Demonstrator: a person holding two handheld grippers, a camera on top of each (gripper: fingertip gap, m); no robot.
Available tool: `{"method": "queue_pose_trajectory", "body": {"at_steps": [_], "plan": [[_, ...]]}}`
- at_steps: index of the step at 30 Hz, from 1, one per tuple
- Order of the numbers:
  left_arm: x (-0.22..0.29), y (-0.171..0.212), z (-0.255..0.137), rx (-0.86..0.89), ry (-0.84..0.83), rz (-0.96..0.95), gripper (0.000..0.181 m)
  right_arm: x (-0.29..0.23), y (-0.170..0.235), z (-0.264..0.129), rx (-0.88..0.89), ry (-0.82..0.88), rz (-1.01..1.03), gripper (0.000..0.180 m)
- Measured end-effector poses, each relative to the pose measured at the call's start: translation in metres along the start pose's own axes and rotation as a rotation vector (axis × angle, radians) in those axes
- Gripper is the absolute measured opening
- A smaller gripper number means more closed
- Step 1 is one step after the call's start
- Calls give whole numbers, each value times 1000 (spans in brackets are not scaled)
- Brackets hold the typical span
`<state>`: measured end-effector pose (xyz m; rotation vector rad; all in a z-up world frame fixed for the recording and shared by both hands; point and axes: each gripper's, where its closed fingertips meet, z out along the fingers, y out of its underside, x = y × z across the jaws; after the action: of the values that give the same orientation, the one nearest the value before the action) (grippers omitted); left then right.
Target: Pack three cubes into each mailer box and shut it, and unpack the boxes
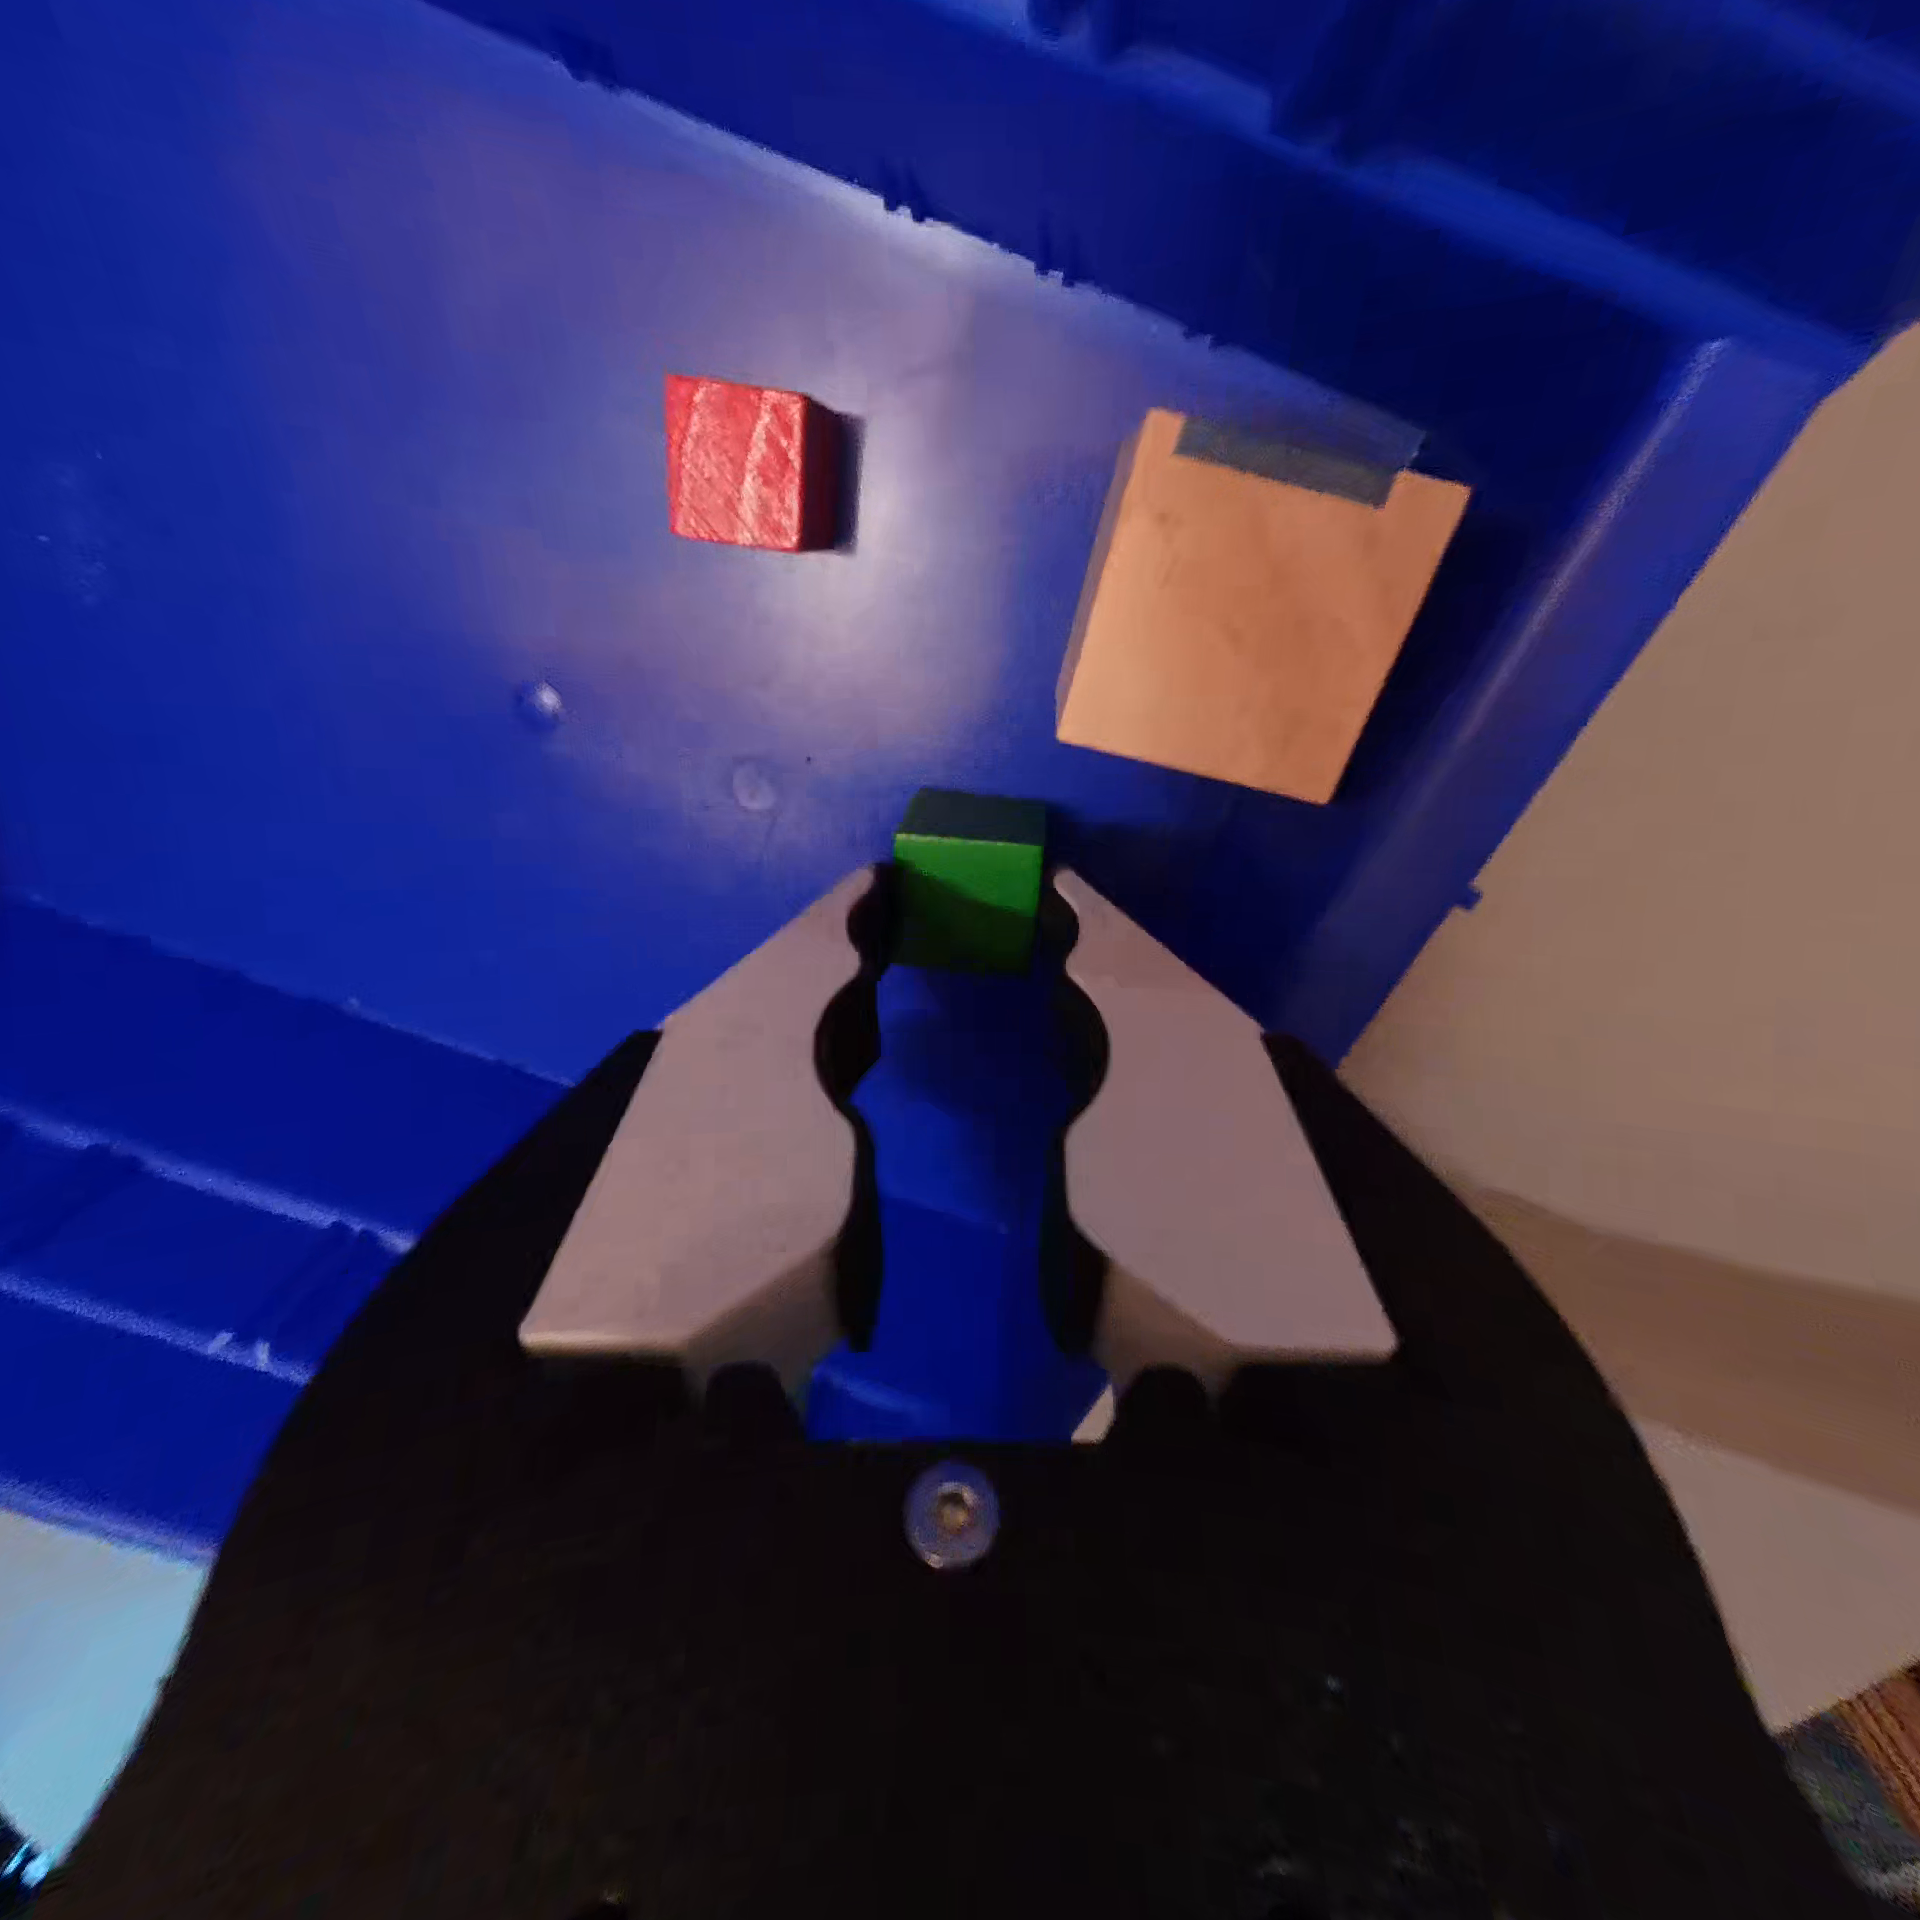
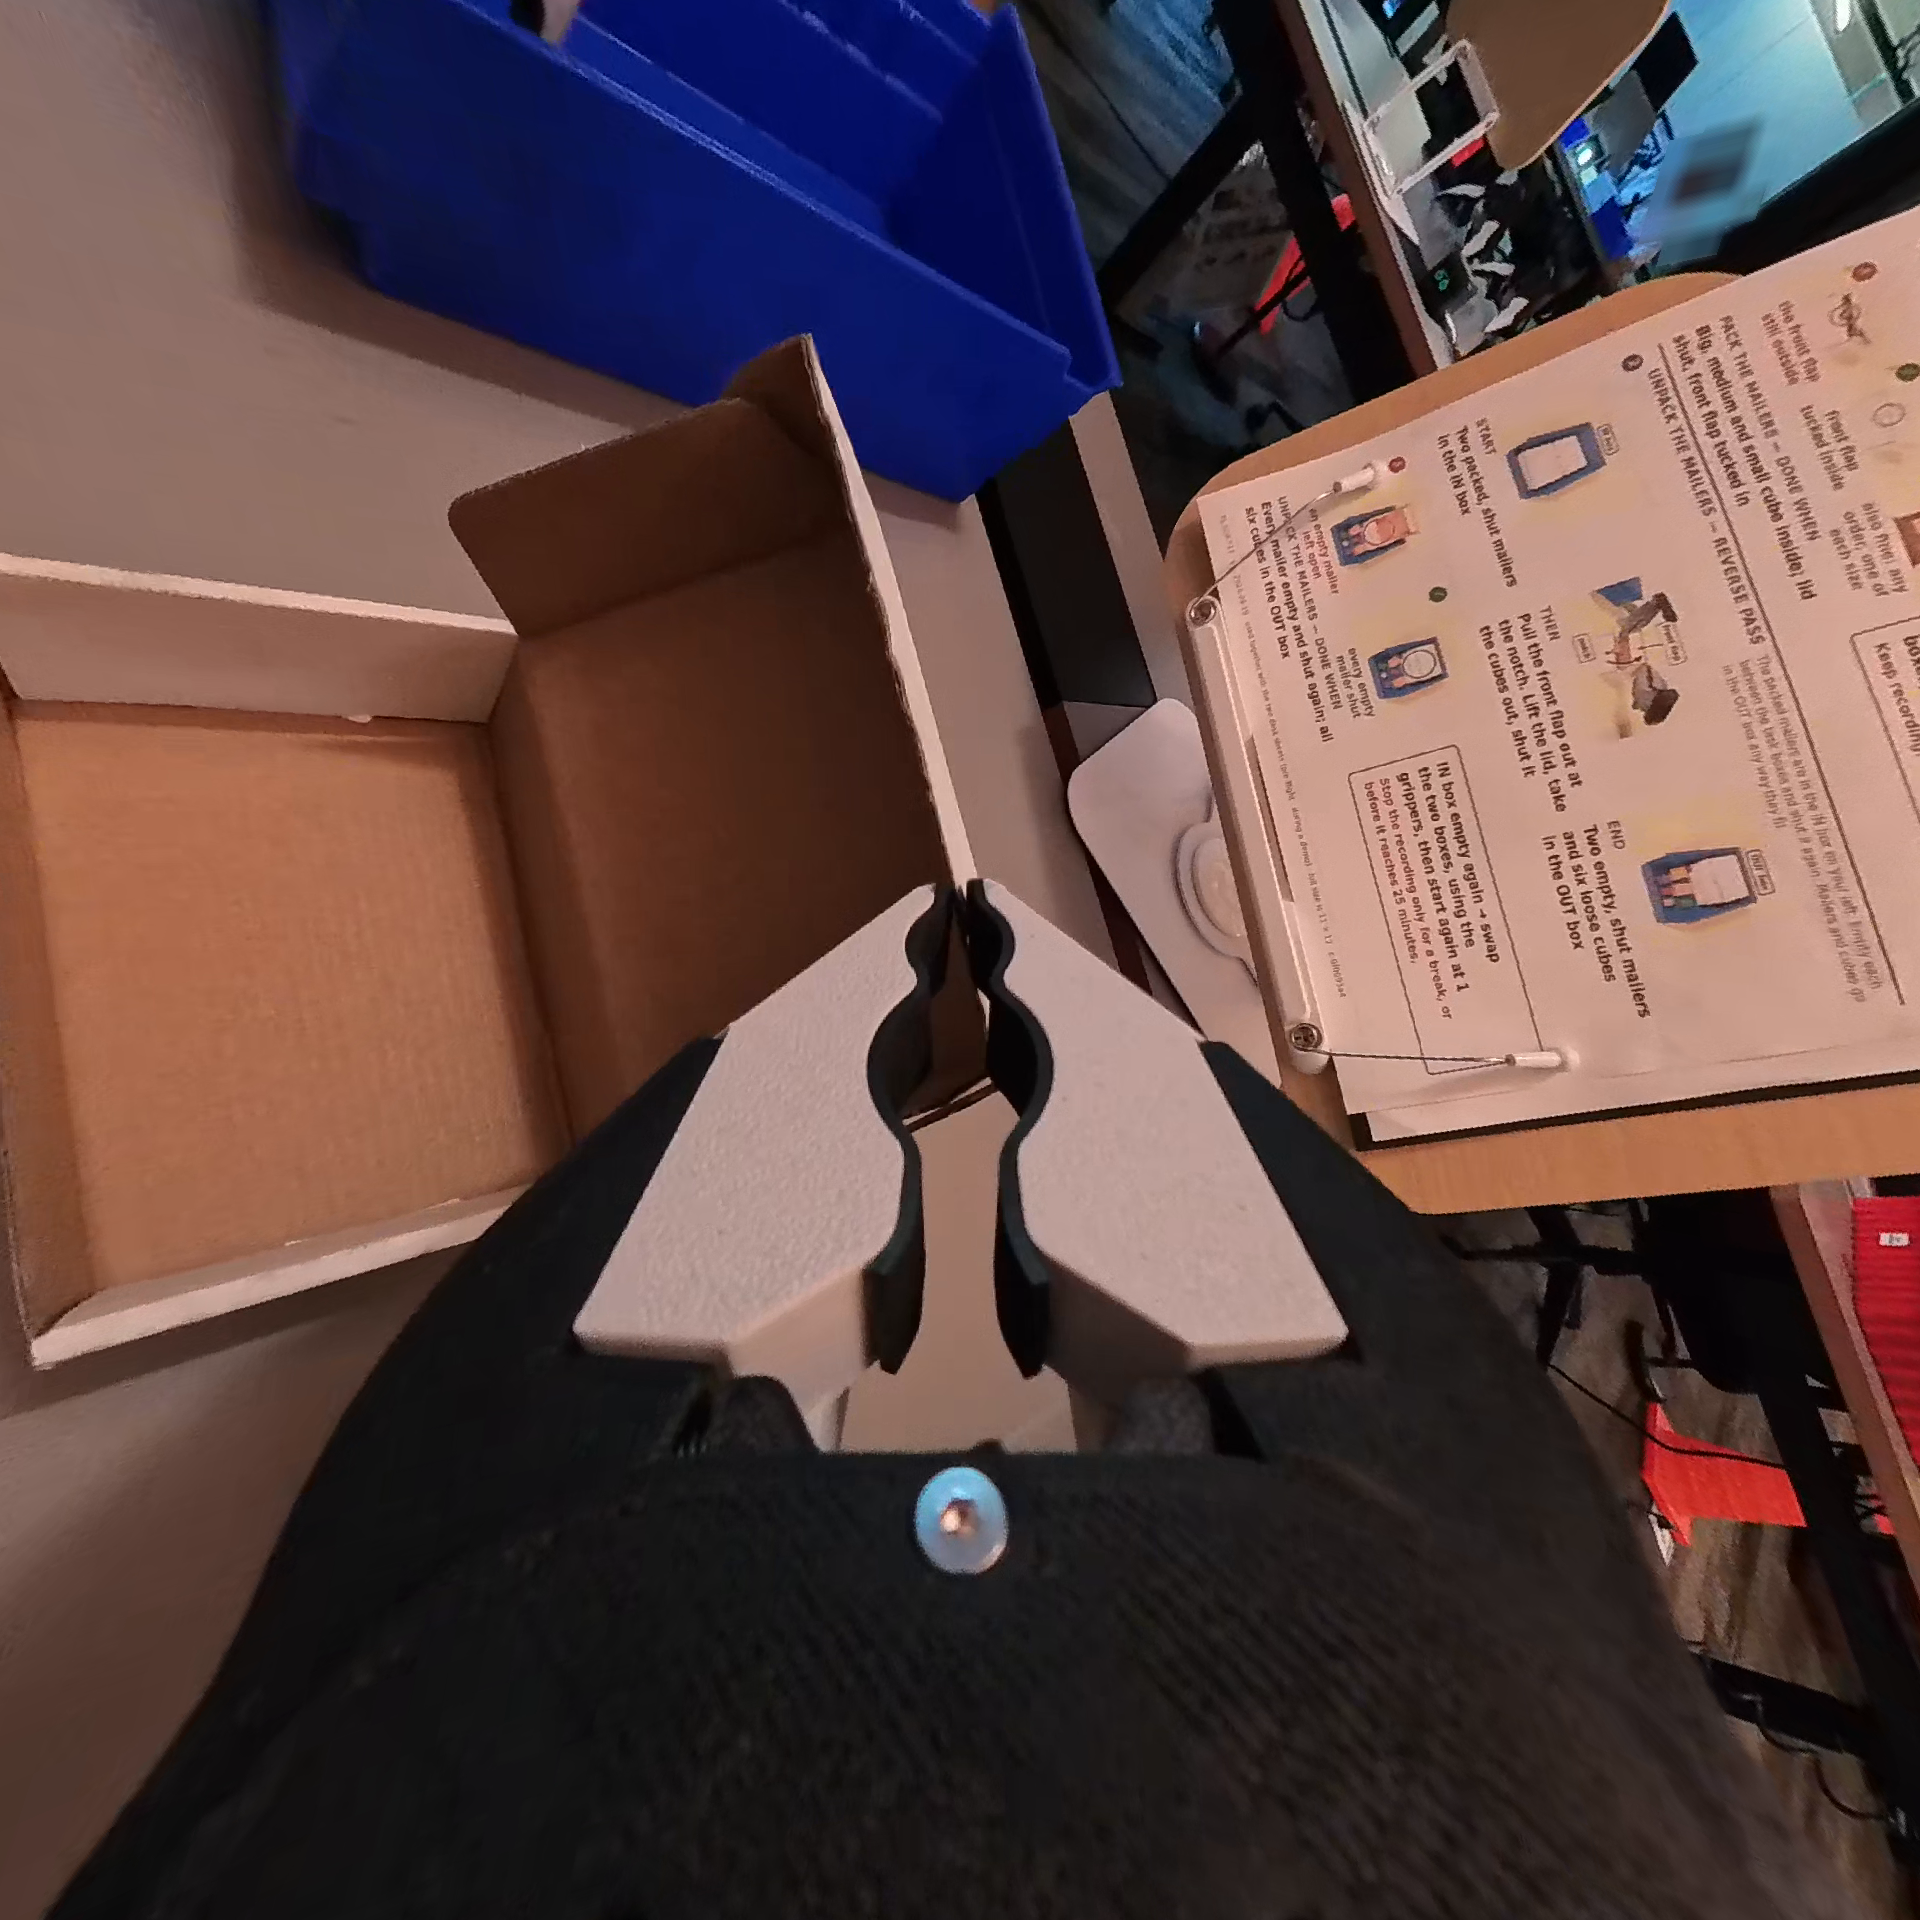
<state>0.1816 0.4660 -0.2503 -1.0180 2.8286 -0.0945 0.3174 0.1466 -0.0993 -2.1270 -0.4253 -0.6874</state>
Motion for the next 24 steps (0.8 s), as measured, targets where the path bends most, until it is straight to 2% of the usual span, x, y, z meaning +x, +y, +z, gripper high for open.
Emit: {"method": "queue_pose_trajectory", "body": {"at_steps": [3,6,9,11,13,16,19,22,23,24], "plan": [[-15,-7,-25,37,-101,-18,25,1,-2,-2,19,-1,2,0],[-22,-37,-84,199,-254,-106,25,3,-3,-3,30,0,8,0],[20,-99,-148,445,-320,-97,25,3,-5,-2,36,-2,11,1],[77,-149,-165,601,-247,-36,25,2,-5,-1,35,-2,9,1],[124,-188,-152,650,-194,-1,24,1,-5,0,26,-2,3,1],[158,-234,-105,636,-169,-49,25,0,-5,-1,7,4,-20,0],[171,-272,-57,609,-131,-114,25,-1,-8,-5,16,8,-24,0],[173,-303,-29,600,-136,-150,25,-1,-9,-7,29,7,-20,0],[172,-312,-25,610,-144,-149,27,-1,-10,-8,33,7,-19,0],[170,-319,-23,624,-157,-142,37,-1,-10,-8,35,6,-21,0]]}}
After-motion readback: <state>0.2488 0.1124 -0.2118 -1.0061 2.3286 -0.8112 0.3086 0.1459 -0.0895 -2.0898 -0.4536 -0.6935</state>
